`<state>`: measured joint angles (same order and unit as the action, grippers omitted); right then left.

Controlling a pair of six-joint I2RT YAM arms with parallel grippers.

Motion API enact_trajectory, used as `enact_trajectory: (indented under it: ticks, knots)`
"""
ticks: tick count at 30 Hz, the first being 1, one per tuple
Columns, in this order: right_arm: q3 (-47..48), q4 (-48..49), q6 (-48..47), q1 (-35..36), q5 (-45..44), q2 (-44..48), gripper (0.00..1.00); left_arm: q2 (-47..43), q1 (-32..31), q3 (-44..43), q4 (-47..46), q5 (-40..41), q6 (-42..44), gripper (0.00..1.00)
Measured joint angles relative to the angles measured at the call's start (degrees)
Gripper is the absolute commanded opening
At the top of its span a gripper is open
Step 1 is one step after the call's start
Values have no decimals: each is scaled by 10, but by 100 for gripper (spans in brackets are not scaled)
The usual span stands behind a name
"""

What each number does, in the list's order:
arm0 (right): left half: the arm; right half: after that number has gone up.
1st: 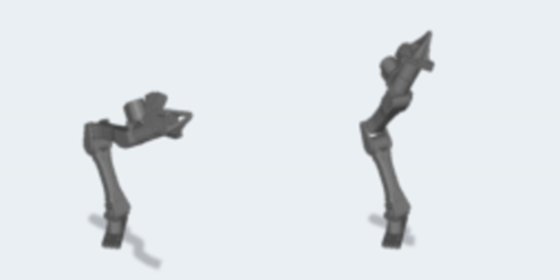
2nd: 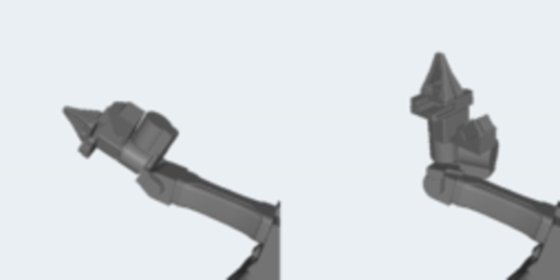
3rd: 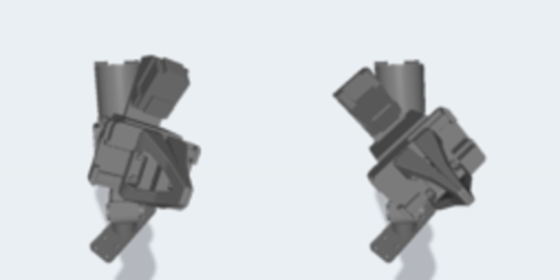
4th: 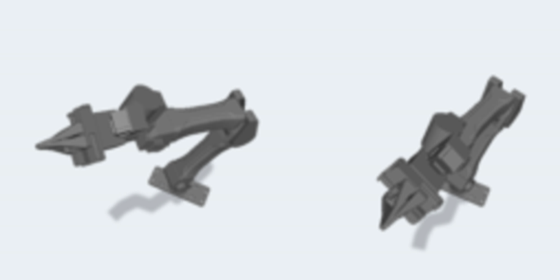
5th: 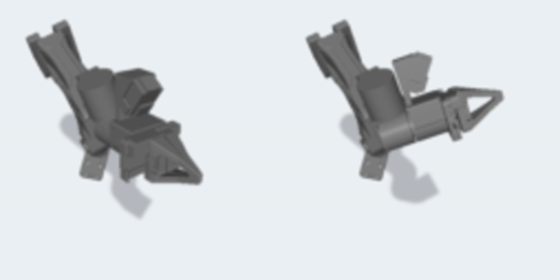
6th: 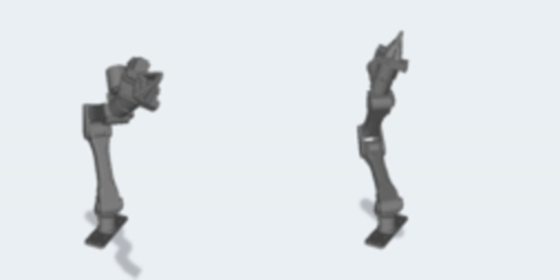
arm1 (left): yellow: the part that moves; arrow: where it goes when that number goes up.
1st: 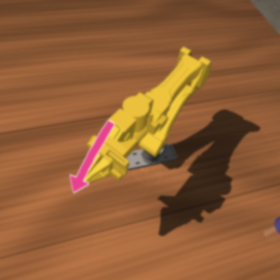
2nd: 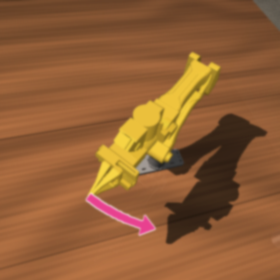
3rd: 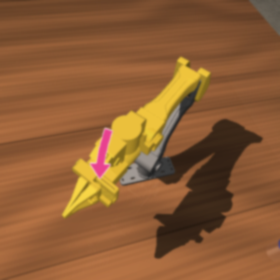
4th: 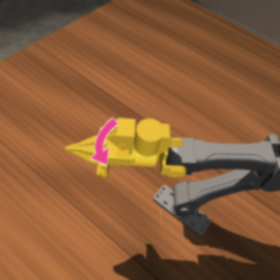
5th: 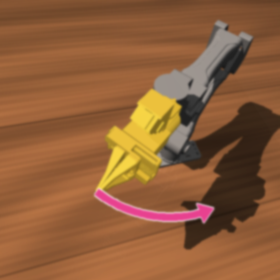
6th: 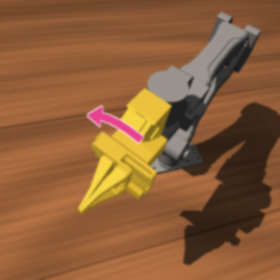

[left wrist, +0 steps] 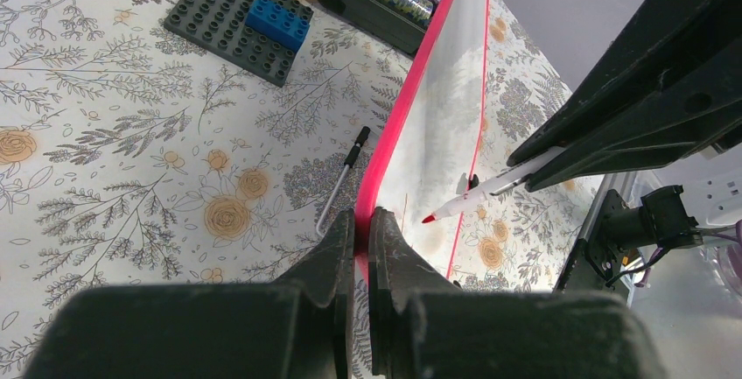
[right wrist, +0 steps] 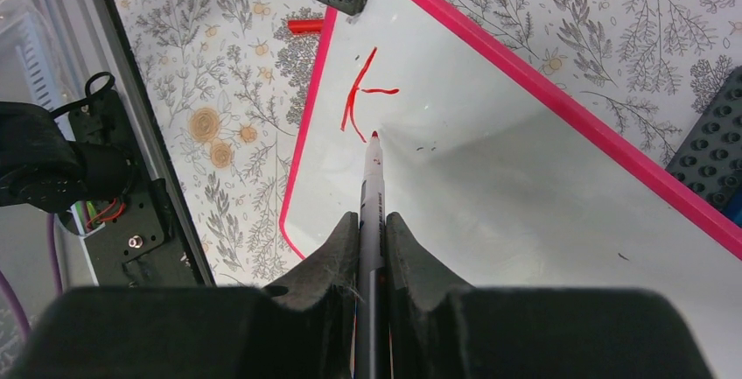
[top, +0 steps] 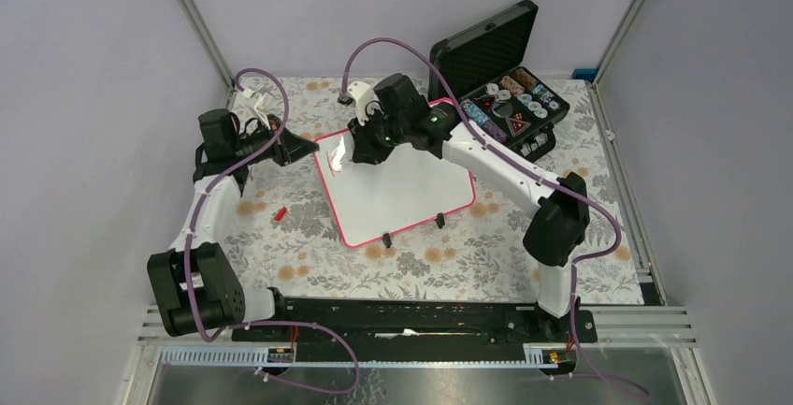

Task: Write a sentence on the whiteboard

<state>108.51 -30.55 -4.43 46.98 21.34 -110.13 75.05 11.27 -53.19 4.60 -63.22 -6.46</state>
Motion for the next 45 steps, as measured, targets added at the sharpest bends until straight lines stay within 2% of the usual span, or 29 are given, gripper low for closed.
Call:
enact_trajectory:
  ticks: [33,45]
  knots:
    - [0,-10,-14,-17,-7,-6,0,0,0,1,0,5,3,0]
    - [39,-27,-17,-24,-9,-17,0,0,0,1,0,3,4,0]
